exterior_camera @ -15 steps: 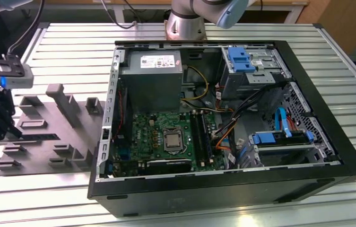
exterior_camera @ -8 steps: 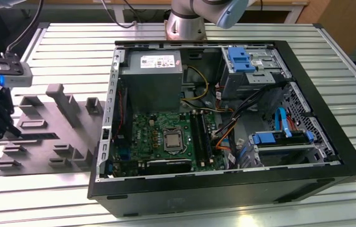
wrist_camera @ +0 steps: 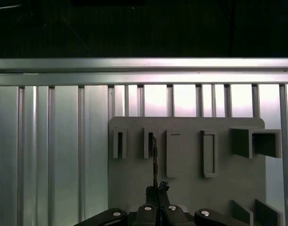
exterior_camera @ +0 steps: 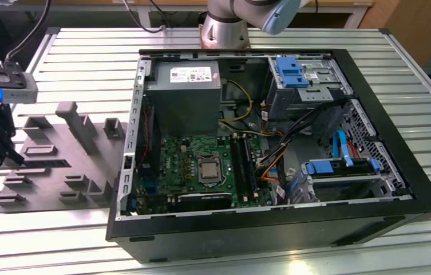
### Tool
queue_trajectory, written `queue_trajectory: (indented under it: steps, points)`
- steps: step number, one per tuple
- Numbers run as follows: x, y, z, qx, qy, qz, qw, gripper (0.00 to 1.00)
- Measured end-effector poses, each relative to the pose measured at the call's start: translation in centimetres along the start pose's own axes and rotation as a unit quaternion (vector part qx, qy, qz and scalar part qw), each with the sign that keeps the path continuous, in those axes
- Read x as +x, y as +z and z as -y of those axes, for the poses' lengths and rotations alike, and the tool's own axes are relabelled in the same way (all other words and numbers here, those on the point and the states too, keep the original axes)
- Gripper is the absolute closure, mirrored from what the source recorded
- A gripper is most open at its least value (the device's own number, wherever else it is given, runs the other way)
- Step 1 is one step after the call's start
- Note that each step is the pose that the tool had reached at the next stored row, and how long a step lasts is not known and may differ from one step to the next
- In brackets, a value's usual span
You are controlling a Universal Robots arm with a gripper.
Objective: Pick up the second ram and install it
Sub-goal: 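Pick up the second ram and move it above second insertion slot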
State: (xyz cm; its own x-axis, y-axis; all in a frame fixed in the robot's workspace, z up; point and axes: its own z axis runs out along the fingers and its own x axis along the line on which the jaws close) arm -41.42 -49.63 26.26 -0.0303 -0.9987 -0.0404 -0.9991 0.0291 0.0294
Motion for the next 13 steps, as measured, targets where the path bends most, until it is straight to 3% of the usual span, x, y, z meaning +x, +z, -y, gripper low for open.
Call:
queue_trajectory:
  steps: [13]
  points:
    - [-0.02,-0.45,-0.02,0.0,0.0,0.0004,1.0,0.89]
